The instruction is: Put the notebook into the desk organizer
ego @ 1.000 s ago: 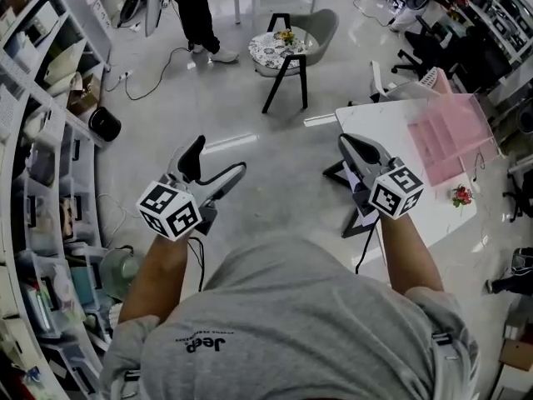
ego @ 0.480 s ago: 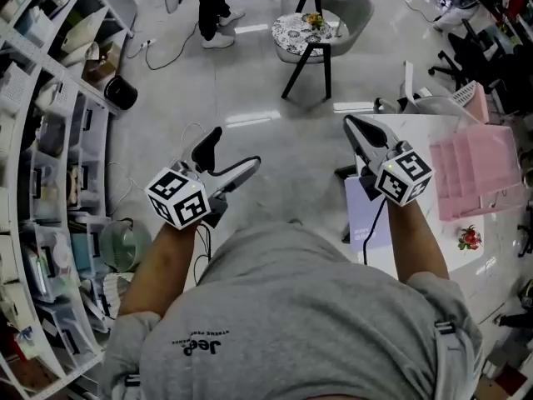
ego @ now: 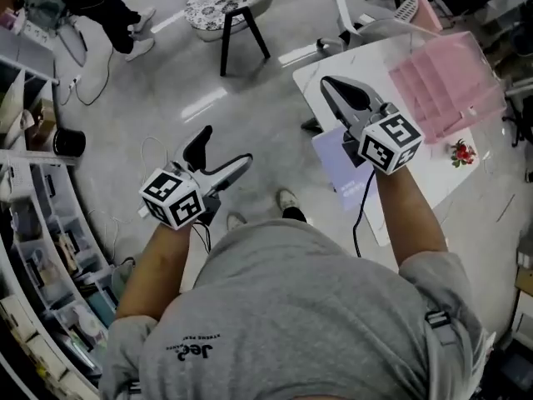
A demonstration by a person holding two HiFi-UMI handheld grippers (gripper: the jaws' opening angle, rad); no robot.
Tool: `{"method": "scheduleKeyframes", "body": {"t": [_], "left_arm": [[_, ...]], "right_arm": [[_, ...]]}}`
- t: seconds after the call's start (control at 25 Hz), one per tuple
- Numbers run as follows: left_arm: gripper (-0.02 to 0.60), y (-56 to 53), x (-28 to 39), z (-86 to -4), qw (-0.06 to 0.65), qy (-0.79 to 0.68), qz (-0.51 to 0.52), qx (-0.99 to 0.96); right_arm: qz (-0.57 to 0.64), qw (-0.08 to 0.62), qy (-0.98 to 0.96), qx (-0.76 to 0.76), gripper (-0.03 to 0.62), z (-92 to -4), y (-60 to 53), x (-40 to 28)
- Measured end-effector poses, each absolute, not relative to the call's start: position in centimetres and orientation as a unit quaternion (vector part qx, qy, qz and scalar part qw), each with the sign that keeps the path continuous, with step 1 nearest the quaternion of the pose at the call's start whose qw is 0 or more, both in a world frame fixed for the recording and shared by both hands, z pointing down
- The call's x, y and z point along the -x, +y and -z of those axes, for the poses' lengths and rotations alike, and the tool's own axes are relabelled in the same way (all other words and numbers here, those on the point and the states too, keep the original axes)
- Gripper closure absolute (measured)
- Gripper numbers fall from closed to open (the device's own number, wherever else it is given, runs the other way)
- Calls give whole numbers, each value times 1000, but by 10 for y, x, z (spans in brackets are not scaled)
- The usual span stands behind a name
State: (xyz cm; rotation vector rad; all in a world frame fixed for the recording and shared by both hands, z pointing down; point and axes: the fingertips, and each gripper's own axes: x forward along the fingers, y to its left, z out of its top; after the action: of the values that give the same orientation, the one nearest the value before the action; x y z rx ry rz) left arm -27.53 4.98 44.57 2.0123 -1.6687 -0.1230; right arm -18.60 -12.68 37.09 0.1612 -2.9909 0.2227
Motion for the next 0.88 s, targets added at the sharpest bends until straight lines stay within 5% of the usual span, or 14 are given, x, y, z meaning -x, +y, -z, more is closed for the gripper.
{"method": "scheduleKeyframes", "body": {"t": [0.4, 0.88], "left_arm": [[40, -41, 138, -527, 350, -466, -12, -813], [40, -61, 22, -706, 602, -396, 12, -693]], "right_arm": [[-107, 77, -966, -224, 591, -410, -191, 21], [-139, 84, -936, -313, 591, -452, -203, -109]]}}
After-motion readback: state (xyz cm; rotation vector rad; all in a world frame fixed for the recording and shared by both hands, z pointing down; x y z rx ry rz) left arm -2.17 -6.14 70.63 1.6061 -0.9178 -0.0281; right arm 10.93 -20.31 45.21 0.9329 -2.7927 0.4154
